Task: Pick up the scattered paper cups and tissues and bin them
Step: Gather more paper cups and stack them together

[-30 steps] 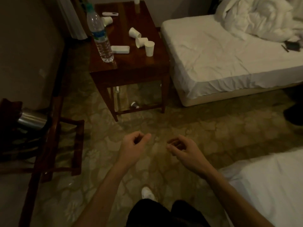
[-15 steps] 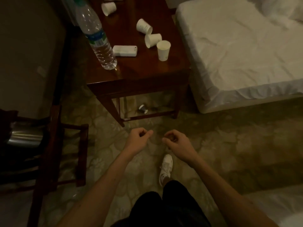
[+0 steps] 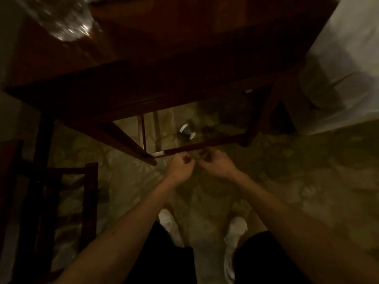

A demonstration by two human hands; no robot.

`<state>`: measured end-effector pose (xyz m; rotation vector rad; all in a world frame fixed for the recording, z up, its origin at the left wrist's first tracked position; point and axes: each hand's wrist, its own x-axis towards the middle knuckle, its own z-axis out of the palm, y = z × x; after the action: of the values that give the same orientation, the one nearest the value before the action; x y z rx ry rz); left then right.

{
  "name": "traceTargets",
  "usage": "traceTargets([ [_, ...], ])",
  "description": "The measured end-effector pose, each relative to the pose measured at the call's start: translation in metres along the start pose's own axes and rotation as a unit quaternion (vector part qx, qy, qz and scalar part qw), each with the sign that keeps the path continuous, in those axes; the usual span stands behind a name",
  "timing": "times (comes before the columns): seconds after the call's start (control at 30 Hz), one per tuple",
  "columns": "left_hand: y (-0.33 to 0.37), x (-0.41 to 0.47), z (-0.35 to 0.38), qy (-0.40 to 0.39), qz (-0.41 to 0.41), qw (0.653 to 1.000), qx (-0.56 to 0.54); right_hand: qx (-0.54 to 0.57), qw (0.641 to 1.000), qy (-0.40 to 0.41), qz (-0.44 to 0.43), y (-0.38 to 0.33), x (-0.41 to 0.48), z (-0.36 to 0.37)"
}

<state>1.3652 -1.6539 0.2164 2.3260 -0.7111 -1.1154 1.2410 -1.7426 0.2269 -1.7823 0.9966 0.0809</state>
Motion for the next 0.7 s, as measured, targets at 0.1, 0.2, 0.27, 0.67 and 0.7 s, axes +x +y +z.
traceTargets([
  [0.1, -0.030, 0.100, 0.027, 0.018, 0.016, 0.999, 0.028, -0.036, 0.999, -0.001, -0.023, 0.041, 0.098, 0.029],
  [0.2, -0.050, 0.195, 0.047, 0.042, 0.064, 0.996, 0.046, -0.062, 0.997, 0.038, -0.028, 0.078, 0.178, 0.051],
  [0.27, -0.058, 0.252, 0.057, 0.057, 0.080, 0.992, 0.078, -0.089, 0.992, 0.072, -0.061, 0.099, 0.221, 0.063],
  [0.67, -0.127, 0.441, 0.066, 0.046, 0.070, 0.977, 0.195, -0.182, 0.980, 0.081, 0.019, 0.152, 0.327, 0.106],
  [0.7, -0.133, 0.445, 0.069, 0.028, 0.058, 0.983, 0.170, -0.193, 0.977, 0.094, 0.015, 0.151, 0.327, 0.108],
])
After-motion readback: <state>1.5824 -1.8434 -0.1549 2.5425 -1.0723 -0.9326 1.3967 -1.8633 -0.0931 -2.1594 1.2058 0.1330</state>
